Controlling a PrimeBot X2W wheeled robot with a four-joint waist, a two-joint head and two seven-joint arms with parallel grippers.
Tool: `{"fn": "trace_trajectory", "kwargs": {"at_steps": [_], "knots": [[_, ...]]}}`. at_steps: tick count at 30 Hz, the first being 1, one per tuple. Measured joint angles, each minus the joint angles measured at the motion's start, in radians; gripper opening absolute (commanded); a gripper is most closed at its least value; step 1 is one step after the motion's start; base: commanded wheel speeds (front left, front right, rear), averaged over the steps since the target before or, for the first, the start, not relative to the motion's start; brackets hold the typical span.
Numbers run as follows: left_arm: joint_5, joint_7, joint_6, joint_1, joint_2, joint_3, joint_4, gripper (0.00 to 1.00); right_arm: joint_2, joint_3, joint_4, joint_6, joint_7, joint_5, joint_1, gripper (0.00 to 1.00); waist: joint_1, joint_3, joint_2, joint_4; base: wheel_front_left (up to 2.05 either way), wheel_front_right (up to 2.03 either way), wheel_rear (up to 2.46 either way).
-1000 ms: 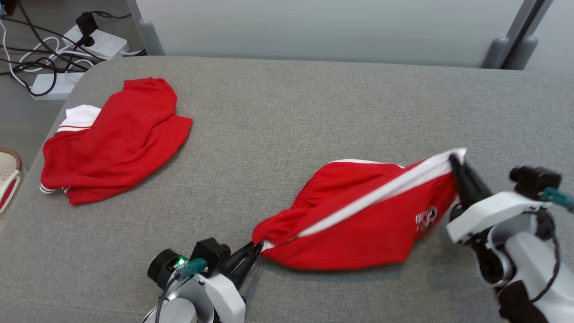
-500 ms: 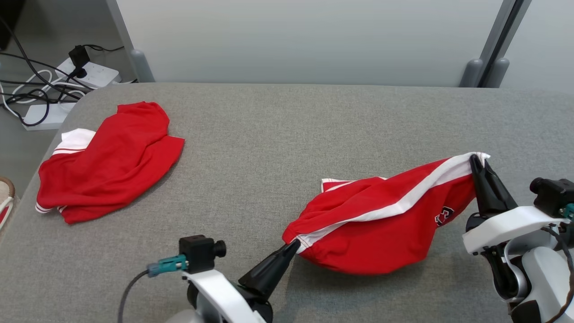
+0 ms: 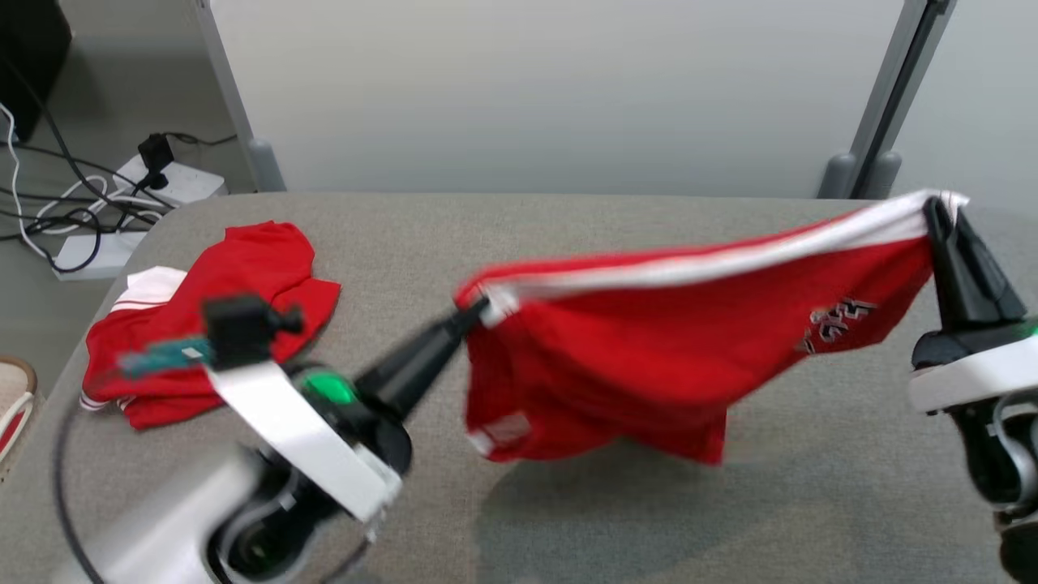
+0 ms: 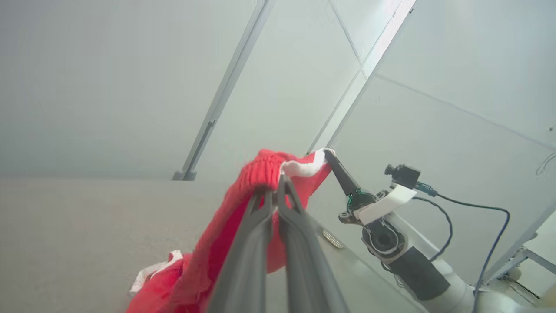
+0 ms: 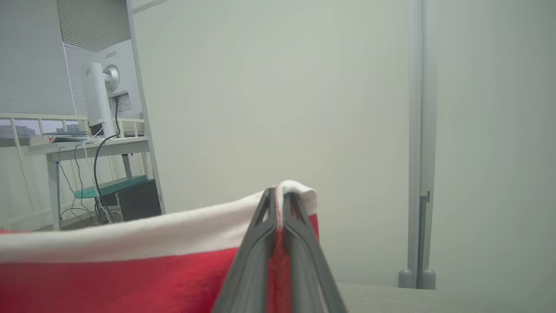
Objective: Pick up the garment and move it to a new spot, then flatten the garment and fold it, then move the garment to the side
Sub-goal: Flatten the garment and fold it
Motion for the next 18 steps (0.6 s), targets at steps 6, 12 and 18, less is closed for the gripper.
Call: {"fn": "trace_trajectory", "kwargs": {"at_steps": [6,12,18], "knots": [[-0.206,0.048,0.060,-0.119,0.016,0.149,-0.174,0.00,-0.082,-0.090,-0.274,0.000,0.131,0.022,-0.008,0.00,0.0000,-0.038,0.0000,-0.033,0.00,0.00,0.00],[-0.388,0.145,0.153,-0.197,-0.003,0.190,-0.255,0.00,-0.074,-0.242,-0.461,0.000,0.273,0.019,-0.026,0.00,0.0000,-0.032,0.0000,-0.053,0.00,0.00,0.00],[-0.405,0.245,0.189,-0.275,-0.025,0.129,-0.044,0.00,-0.006,-0.189,-0.299,0.000,0.399,0.034,-0.116,0.00,0.0000,0.011,0.0000,-0.066,0.00,0.00,0.00]]}}
